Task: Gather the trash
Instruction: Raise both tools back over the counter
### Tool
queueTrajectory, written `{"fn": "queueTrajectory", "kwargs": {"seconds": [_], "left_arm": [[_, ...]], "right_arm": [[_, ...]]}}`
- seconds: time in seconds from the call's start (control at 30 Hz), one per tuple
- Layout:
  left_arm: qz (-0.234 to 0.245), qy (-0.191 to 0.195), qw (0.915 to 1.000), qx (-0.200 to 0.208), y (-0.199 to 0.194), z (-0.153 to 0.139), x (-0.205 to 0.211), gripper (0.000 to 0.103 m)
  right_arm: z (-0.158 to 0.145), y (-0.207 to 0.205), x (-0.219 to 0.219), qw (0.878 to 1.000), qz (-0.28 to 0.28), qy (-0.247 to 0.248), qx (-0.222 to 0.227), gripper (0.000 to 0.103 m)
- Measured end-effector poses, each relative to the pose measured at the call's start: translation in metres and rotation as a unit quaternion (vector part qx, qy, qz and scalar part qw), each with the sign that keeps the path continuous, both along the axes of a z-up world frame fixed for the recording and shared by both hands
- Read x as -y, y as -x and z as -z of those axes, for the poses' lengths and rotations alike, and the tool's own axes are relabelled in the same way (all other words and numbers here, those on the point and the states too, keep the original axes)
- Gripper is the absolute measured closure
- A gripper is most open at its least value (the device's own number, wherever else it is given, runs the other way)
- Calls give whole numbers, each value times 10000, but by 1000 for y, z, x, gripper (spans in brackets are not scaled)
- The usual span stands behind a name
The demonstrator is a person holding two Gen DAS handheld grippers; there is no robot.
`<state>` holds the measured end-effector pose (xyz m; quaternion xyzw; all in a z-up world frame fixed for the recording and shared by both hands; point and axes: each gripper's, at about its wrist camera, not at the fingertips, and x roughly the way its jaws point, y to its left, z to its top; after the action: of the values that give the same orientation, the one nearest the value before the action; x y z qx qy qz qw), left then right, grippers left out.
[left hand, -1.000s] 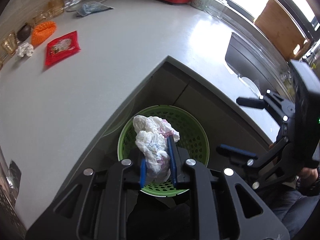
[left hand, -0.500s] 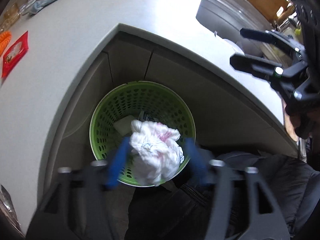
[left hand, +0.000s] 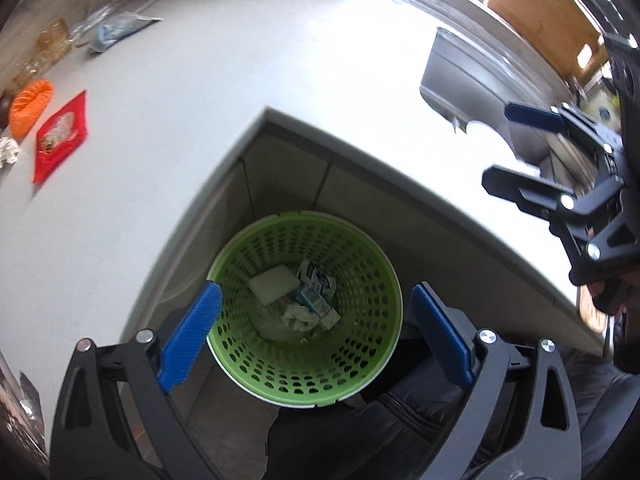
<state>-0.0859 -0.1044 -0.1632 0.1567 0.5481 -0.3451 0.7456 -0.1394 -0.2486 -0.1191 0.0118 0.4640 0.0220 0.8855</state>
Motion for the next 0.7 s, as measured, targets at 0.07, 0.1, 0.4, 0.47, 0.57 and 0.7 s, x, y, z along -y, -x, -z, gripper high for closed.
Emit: {"fn": "queueTrajectory", "kwargs": {"seconds": [0.07, 0.1, 0.4, 0.47, 0.57, 0.7], "left_arm": [[-201, 52, 9997, 107, -5, -6, 2, 8], [-285, 71, 9995, 149, -7, -8, 2, 8], [-1387, 56, 9890, 510, -30, -26, -6, 8], [-1622, 63, 9849, 596, -35, -31, -10, 8], [-2037, 116, 9760, 766, -46, -41, -26, 8], [-2513, 111, 9628, 987, -68, -51, -52, 8]], "right_arm": [[-3, -3, 5, 10000, -30, -28, 67, 2], [-5, -6, 8, 9999, -57, -44, 106, 2], [-14, -35, 23, 9979, -477, -246, 355, 2], [-15, -45, 23, 9968, -632, -295, 393, 2], [-16, -62, 18, 9950, -846, -311, 439, 2], [-17, -86, 8, 9938, -978, -276, 447, 2]]}}
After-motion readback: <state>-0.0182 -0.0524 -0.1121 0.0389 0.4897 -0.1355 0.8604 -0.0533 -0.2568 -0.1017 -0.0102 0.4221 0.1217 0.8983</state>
